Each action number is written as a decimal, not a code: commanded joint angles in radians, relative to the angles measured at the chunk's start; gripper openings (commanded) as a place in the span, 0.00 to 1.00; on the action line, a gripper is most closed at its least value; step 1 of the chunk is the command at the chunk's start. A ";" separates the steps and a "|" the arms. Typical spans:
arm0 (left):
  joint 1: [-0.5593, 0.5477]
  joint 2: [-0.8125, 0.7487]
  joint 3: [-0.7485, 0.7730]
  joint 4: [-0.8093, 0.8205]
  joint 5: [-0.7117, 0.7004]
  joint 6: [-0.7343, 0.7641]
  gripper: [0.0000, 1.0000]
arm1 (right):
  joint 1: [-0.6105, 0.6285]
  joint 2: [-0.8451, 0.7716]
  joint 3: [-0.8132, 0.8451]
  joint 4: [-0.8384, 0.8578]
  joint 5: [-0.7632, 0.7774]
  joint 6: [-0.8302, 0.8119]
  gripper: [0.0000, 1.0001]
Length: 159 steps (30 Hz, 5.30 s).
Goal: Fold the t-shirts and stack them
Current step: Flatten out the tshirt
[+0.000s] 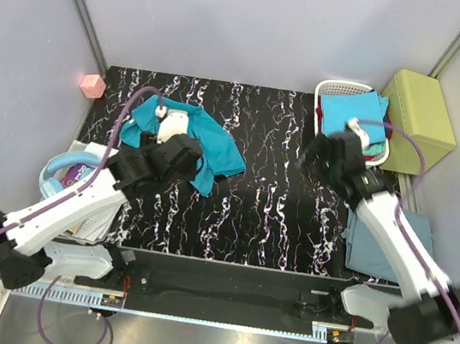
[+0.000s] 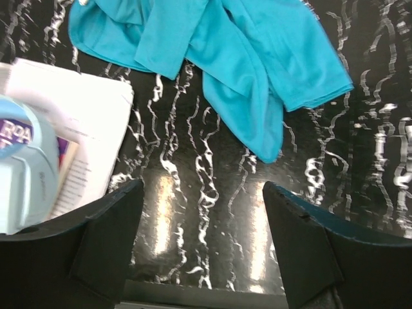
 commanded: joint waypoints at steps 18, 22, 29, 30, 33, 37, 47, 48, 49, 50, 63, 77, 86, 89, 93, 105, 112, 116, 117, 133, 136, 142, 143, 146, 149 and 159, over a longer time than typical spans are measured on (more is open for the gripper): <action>0.339 0.293 0.138 0.163 0.224 0.053 0.87 | 0.129 0.765 0.586 0.130 -0.045 -0.101 0.80; 0.338 0.288 0.087 0.162 0.232 0.032 0.85 | 0.260 0.822 0.626 0.125 -0.082 -0.104 0.74; 0.339 0.239 0.043 0.163 0.183 0.056 0.86 | 0.378 0.894 0.620 0.113 -0.123 -0.078 0.61; 0.339 0.235 0.038 0.162 0.181 0.061 0.86 | 0.392 0.900 0.618 0.111 -0.123 -0.077 0.60; 0.339 0.224 0.021 0.162 0.192 0.072 0.86 | 0.401 0.923 0.612 0.110 -0.116 -0.075 0.59; 0.339 0.195 -0.034 0.174 0.226 0.059 0.86 | 0.401 0.972 0.626 0.107 -0.106 -0.070 0.60; 0.339 0.153 -0.103 0.174 0.244 0.072 0.86 | 0.435 1.098 0.782 0.107 -0.146 -0.050 0.57; 0.338 0.147 -0.105 0.173 0.243 0.076 0.86 | 0.439 1.113 0.794 0.105 -0.146 -0.049 0.56; 0.339 0.143 -0.109 0.173 0.241 0.084 0.86 | 0.444 1.123 0.819 0.107 -0.146 -0.046 0.56; 0.339 0.140 -0.112 0.173 0.241 0.085 0.86 | 0.453 1.129 0.830 0.105 -0.146 -0.043 0.55; 0.339 0.112 -0.148 0.173 0.252 0.092 0.86 | 0.464 1.149 0.845 0.087 -0.082 -0.020 0.56; 0.339 0.124 -0.149 0.180 0.269 0.087 0.86 | 0.466 1.058 0.787 0.084 -0.067 -0.021 0.57; 0.339 0.133 -0.143 0.180 0.270 0.087 0.86 | 0.463 1.066 0.793 0.079 -0.025 -0.055 0.58; 0.339 0.130 -0.146 0.180 0.270 0.085 0.86 | 0.461 1.084 0.798 0.075 -0.027 -0.054 0.58; 0.339 0.124 -0.155 0.179 0.266 0.087 0.86 | 0.455 1.101 0.796 0.076 -0.024 -0.047 0.58; 0.339 0.124 -0.166 0.180 0.270 0.087 0.86 | 0.372 1.155 0.814 0.076 -0.074 0.003 0.57; 0.339 0.127 -0.172 0.183 0.273 0.085 0.86 | 0.366 1.175 0.845 0.078 -0.103 0.003 0.55; 0.339 0.124 -0.178 0.185 0.279 0.085 0.86 | 0.377 1.163 0.827 0.090 -0.106 0.020 0.54; 0.339 0.124 -0.178 0.188 0.279 0.085 0.86 | 0.383 1.158 0.818 0.092 -0.103 0.019 0.52; 0.339 0.123 -0.191 0.192 0.302 0.075 0.86 | 0.409 1.089 0.758 0.090 -0.024 0.025 0.21; 0.339 0.123 -0.191 0.192 0.304 0.073 0.86 | 0.410 1.066 0.744 0.090 -0.004 0.023 0.22; 0.339 0.127 -0.192 0.192 0.312 0.059 0.86 | 0.410 1.012 0.738 0.063 0.041 -0.004 0.00; 0.339 0.129 -0.191 0.191 0.312 0.059 0.86 | 0.410 1.005 0.750 0.056 0.051 -0.009 0.00; 0.339 0.130 -0.189 0.194 0.304 0.058 0.86 | 0.410 0.951 0.761 0.038 0.104 -0.035 0.00; 0.339 0.138 -0.183 0.194 0.290 0.056 0.85 | 0.406 0.891 0.779 0.019 0.170 -0.069 0.00; 0.339 0.150 -0.125 0.191 0.264 0.044 0.85 | 0.265 0.768 0.850 -0.106 0.340 -0.127 0.00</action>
